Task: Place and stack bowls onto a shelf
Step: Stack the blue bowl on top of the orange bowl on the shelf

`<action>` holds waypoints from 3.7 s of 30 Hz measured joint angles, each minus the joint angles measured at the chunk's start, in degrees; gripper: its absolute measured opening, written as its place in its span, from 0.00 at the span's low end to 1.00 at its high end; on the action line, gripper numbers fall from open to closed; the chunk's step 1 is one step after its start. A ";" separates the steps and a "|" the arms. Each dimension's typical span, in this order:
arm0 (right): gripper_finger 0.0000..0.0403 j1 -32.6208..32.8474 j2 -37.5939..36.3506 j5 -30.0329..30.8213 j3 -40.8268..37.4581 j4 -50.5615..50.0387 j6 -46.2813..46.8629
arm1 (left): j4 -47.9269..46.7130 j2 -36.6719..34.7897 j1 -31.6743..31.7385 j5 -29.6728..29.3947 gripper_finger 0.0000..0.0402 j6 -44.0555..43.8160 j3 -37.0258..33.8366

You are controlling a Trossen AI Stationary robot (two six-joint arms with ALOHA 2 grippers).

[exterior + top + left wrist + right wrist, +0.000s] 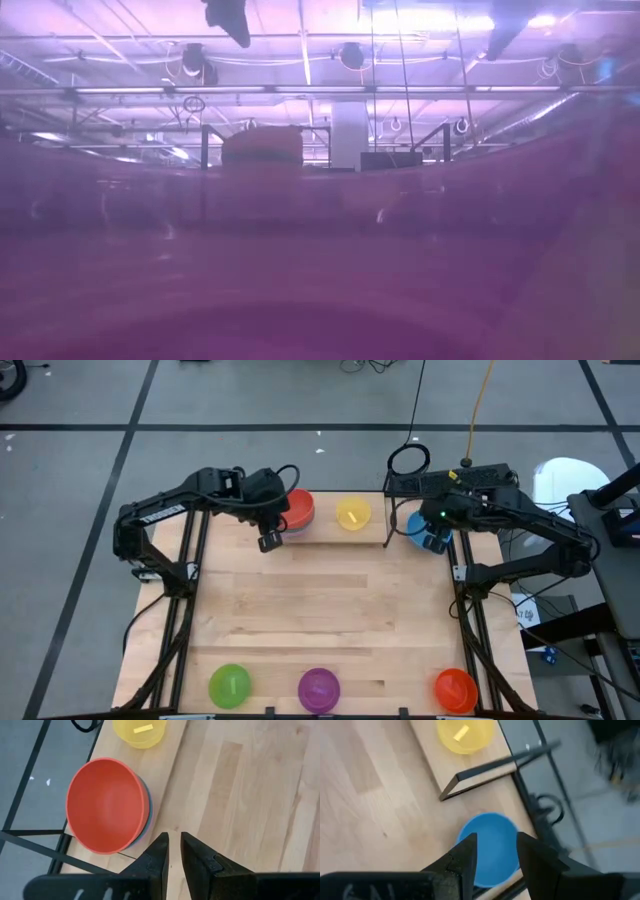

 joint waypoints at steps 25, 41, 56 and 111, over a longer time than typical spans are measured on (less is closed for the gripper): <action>0.32 -14.38 0.49 -12.50 -32.98 18.90 -7.30 | -2.19 0.02 -0.29 -0.04 0.14 -0.32 0.00; 0.32 -24.52 0.52 -21.05 -38.12 30.77 -12.78 | -2.60 0.02 -0.26 -0.04 0.14 -1.62 -0.02; 0.32 -27.12 1.04 -25.55 -38.12 30.64 -13.83 | -2.60 0.02 -0.26 -0.05 0.14 -2.32 -0.02; 0.00 -20.74 0.22 -10.45 0.66 17.21 -15.48 | -5.44 0.04 -0.26 -0.11 0.14 -3.40 -0.04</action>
